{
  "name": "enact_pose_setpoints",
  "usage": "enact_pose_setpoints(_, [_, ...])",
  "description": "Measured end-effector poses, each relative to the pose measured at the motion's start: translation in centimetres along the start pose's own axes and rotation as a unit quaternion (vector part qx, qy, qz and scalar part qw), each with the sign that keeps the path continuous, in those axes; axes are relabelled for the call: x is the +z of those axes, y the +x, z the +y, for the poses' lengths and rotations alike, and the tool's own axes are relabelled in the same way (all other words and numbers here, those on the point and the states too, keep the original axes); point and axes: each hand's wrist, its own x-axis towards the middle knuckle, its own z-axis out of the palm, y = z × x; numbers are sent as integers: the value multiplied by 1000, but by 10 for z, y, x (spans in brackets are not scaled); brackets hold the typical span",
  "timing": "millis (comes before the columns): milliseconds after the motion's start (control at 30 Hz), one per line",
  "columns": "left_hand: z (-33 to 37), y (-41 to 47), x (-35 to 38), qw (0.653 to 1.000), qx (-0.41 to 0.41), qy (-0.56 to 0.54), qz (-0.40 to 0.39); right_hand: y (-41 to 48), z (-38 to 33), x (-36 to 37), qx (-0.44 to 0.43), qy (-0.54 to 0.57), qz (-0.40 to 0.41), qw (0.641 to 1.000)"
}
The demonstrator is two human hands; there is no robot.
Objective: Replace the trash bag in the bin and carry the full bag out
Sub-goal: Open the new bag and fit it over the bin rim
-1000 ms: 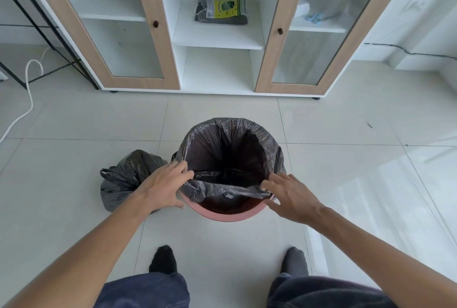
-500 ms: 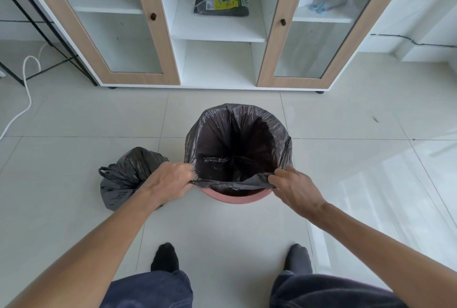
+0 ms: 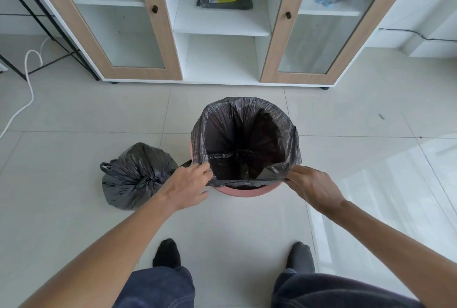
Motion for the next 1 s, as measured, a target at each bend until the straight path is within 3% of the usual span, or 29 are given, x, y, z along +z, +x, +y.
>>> enact_pose_setpoints(133, [8,6,0,999,-33,-7,-2,-4,1,0,14,1,-5,1000])
enact_pose_setpoints(433, [17,10,6,996,59,55,-28,1,-13,-2,18,-19,-58,998])
enact_pose_setpoints(667, [15,8,-1,999,22,16,-30,3,-20,-8,36,7,-73,997])
enact_pose_setpoints(833, [12,-3,6,998,40,-23,-35,6,-21,-9,28,-16,-88,996])
enact_pose_setpoints(1000, [17,-18,5,996,41,34,-71,4,-20,-13,13,-39,-121,992])
